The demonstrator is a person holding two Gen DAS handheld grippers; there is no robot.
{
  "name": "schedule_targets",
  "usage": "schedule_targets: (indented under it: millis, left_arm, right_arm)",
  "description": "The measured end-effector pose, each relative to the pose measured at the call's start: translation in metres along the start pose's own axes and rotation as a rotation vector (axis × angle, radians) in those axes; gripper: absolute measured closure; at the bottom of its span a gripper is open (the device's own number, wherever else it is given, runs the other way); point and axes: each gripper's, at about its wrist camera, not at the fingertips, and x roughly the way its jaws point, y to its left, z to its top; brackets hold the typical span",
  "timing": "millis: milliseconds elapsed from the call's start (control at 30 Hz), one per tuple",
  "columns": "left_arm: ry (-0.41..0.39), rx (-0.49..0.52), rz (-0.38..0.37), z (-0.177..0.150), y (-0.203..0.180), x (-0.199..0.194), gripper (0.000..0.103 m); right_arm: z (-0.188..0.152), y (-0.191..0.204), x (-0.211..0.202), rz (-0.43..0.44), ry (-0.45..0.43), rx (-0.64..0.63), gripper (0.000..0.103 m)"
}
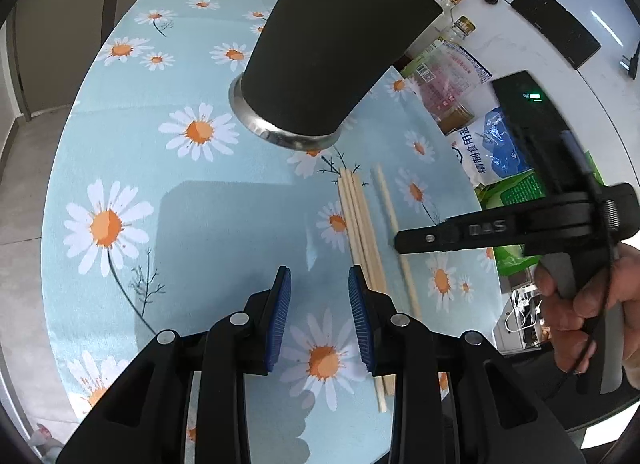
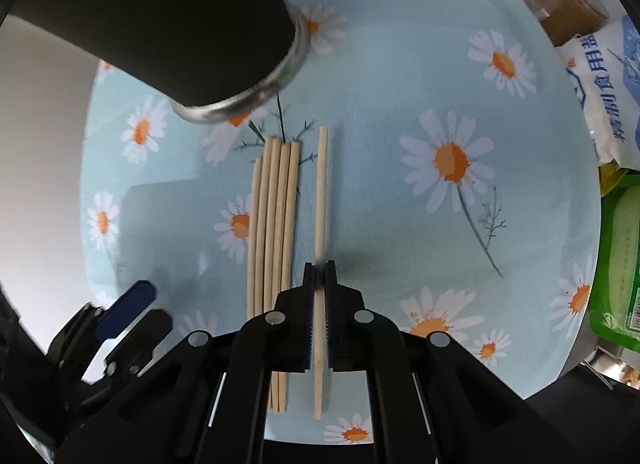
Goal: Organize utensils
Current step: 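Close the right gripper on one stick while the left gripper approaches another stick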
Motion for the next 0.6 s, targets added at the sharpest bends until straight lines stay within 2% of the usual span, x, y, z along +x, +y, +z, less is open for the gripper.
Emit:
schedule_targets:
  millis: [100, 233, 400, 533, 600]
  left_arm:
    - [0.014, 0.01, 0.021, 0.005, -0.01, 0.006, 0.074]
    - [0.042, 0.072, 0.076, 0.009, -0.028, 0.018, 0.075]
    - [0.082, 0.078, 0.127, 0.012, -0.04, 0.031, 0.077]
    - [0.11, 0.071, 0.176, 0.014, -0.043, 0.045, 0.086]
    - [0.111, 0.057, 0.193, 0.015, -0.044, 0.049, 0.087]
  right_arm:
    - [0.0, -0.008, -0.015, 0.044, -0.024, -0.009, 0.098]
    - [0.0, -0.017, -0.029, 0.088, -0.044, -0.029, 0.098]
    - [-0.004, -0.038, -0.042, 0.14, -0.068, -0.062, 0.098]
    - [-0.008, -0.055, -0.058, 0.177, -0.082, -0.089, 0.098]
    - [-0.007, -0.062, -0.06, 0.191, -0.082, -0.101, 0.098]
